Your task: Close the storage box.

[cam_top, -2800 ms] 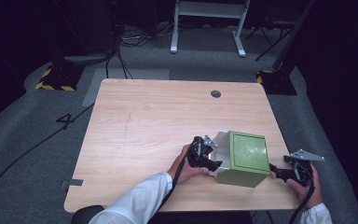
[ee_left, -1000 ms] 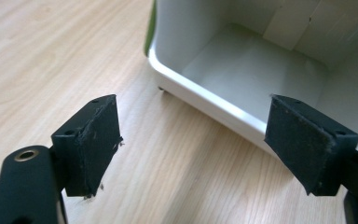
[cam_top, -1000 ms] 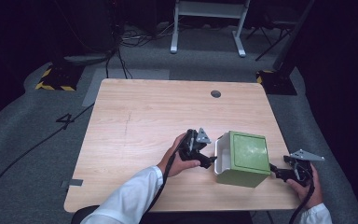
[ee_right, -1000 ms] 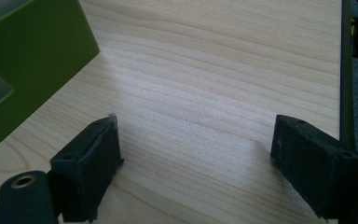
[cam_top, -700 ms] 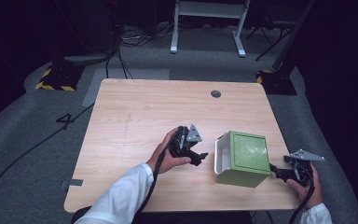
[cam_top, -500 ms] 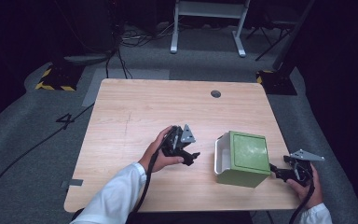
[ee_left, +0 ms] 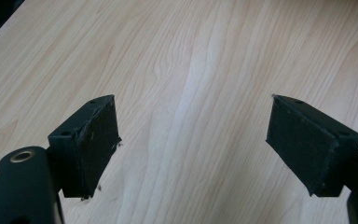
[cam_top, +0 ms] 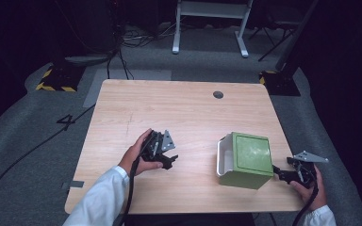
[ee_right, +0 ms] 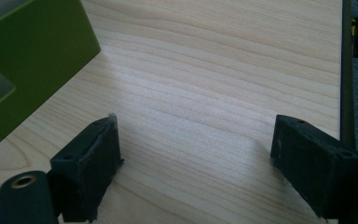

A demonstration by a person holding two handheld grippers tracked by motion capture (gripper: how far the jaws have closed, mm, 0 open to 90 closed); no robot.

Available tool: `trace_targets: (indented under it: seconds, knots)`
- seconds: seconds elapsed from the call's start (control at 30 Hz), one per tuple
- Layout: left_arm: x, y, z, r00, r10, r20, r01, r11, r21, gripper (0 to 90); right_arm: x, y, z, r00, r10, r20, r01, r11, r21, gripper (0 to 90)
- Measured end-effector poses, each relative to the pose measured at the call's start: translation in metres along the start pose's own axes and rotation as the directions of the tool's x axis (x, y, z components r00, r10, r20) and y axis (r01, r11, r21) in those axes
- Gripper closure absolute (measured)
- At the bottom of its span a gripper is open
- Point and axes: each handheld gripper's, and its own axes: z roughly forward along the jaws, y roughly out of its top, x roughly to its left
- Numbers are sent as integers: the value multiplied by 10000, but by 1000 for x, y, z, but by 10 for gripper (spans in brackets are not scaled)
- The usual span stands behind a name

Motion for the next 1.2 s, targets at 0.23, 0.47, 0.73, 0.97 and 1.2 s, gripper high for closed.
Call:
trace_targets:
  seconds: [0.23,0.47,0.73,0.97,1.2]
  knots:
    - [5,-23,-8,9993,-185,-311,193,9996,229,170,0,0,0,10000,5,-2,-5,10000,-1,157]
    - [11,-56,-19,9965,-437,-712,474,9975,517,170,0,0,0,10000,8,-4,-8,10000,0,157]
    - [19,-89,-25,9877,-1243,-945,1311,9889,698,169,0,0,0,10000,19,-3,-19,10000,8,157]
    - [24,-109,-27,9758,-1910,-1065,2001,9763,822,169,0,0,0,10000,8,-7,-8,10000,1,157]
    - [34,-132,-29,9520,-2958,-784,3015,9506,744,165,0,0,0,10000,3,-4,-3,10000,2,157]
